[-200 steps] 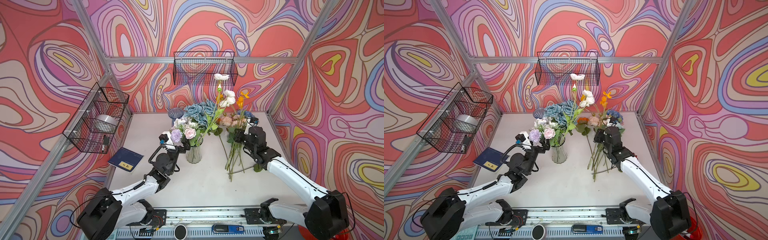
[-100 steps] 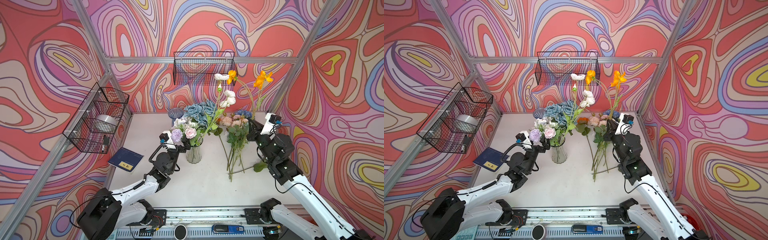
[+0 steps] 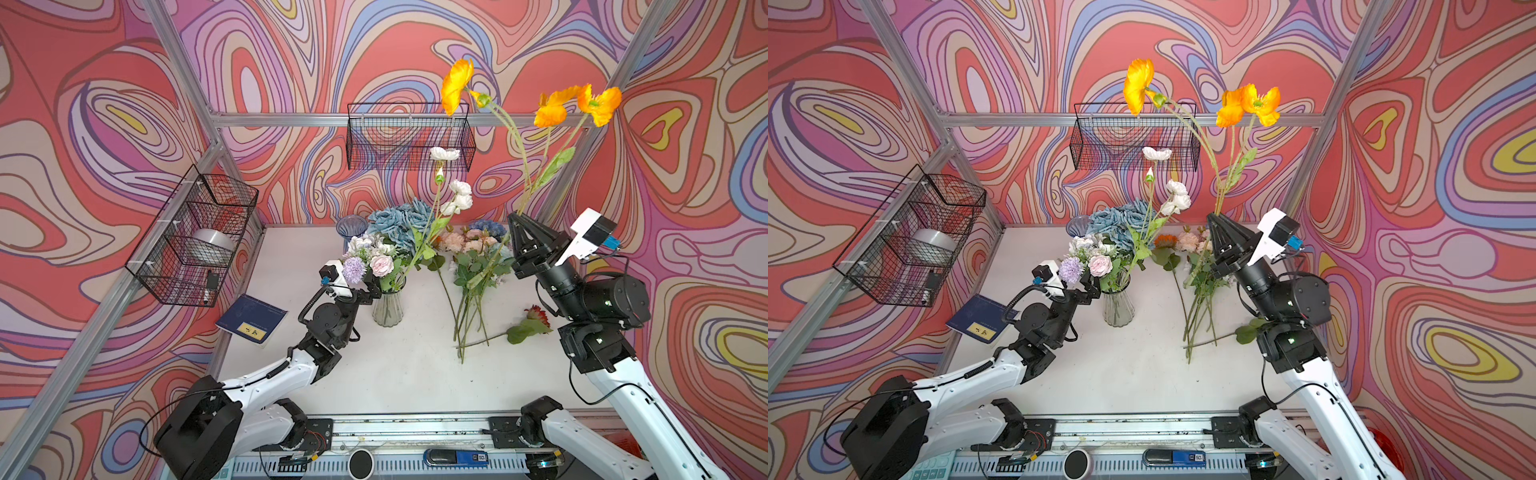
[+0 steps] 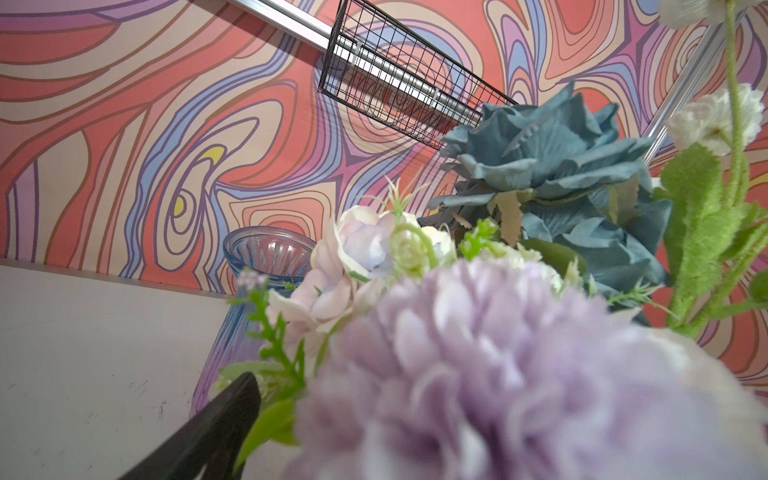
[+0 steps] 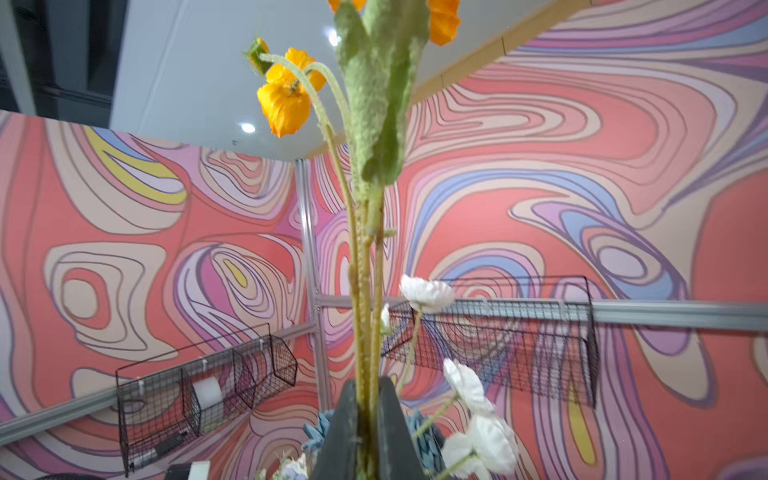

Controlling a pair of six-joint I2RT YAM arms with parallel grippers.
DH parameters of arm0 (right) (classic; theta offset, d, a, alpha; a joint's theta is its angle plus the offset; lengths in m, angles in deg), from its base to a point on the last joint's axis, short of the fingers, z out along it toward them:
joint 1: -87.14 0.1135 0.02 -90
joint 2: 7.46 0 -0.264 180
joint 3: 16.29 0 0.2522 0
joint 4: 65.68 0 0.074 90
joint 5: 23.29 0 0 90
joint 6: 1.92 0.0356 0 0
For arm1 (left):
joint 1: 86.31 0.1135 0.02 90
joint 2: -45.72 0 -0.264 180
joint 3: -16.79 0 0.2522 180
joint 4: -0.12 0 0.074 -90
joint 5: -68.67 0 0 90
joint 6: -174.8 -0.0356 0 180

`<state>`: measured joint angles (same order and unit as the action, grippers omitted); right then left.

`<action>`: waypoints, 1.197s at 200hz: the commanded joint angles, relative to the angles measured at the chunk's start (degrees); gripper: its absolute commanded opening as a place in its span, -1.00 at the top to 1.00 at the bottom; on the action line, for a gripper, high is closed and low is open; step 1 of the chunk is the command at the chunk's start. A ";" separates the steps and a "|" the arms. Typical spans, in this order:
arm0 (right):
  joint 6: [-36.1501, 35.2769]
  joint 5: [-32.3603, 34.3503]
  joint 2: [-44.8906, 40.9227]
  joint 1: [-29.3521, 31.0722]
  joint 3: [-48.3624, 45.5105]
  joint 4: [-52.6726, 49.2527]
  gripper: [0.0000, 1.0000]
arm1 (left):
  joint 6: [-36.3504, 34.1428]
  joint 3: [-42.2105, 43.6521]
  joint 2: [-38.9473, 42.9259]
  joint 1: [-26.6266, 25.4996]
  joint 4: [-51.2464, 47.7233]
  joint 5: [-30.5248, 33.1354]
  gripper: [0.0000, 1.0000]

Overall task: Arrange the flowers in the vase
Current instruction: 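Close the right gripper on the orange poppy stems and lift them upward, then carry the orange poppies over the clear vase with the right gripper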

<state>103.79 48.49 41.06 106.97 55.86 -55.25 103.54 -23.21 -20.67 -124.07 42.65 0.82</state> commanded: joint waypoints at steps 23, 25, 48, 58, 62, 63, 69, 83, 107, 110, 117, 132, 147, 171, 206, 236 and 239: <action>6.51 -6.19 8.22 -0.15 1.03 17.26 1.00 | 0.51 -1.97 0.47 0.58 -0.07 1.12 -0.96; 6.92 -6.39 8.72 -0.15 1.09 17.93 1.00 | 0.46 -1.95 0.41 0.62 -0.05 1.14 -0.96; 12.34 -8.47 13.79 0.02 0.66 26.12 1.00 | 0.24 -2.07 0.05 0.58 -0.04 1.72 -0.96; 14.64 -8.68 15.72 0.18 -0.33 31.63 1.00 | 0.03 -2.24 -0.10 0.67 -0.13 1.84 -0.96; 15.46 -8.61 16.44 0.39 -0.85 33.99 1.00 | -0.06 -2.39 -0.10 0.68 -0.20 1.89 -0.96; 15.61 -8.60 16.62 0.43 -0.93 34.52 1.00 | -0.04 -2.40 -0.12 0.67 -0.25 1.91 -0.96; 16.80 -8.30 17.60 0.70 -1.64 37.65 1.00 | -0.11 -2.57 -0.13 0.80 -0.55 1.91 -0.96; 18.37 -7.59 19.80 1.57 -2.93 42.73 1.00 | -0.16 -2.68 -0.05 0.86 -1.17 1.93 -0.96; 17.01 -6.10 22.50 5.23 -4.14 45.72 1.00 | -0.20 -2.68 0.05 1.02 -1.62 1.93 -0.96; 16.42 -6.05 22.88 5.75 -4.20 45.88 1.00 | -0.20 -2.69 0.04 1.02 -1.69 1.99 -0.96; 14.83 -5.77 23.59 7.28 -4.28 45.81 1.00 | -0.20 -2.73 0.17 1.10 -1.78 2.02 -0.96; 10.21 -4.54 25.05 10.64 -4.54 44.80 1.00 | 0.14 -2.72 0.13 1.28 -2.02 2.15 -0.96; 6.88 -3.07 26.16 13.29 -4.89 43.90 1.00 | 0.57 -2.68 0.35 1.37 -2.37 1.85 -0.96; 5.04 -1.06 27.06 15.18 -6.59 43.99 1.00 | 0.77 -2.69 0.97 1.37 -3.70 1.52 -0.96; 1.95 3.70 27.16 16.11 -9.76 45.97 1.00 | 0.50 -5.05 1.26 1.45 -5.36 2.36 -0.95; 0.60 6.28 29.78 16.35 -11.52 51.84 1.00 | 0.86 -5.05 1.00 1.46 -5.39 3.16 -0.95; 0.70 6.38 30.22 16.36 -11.54 52.65 1.00 | 0.86 -5.13 1.00 1.48 -5.49 3.17 -0.95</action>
<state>106.61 51.25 68.90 122.86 45.54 -9.27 103.94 -27.01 -20.39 -123.00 37.93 2.61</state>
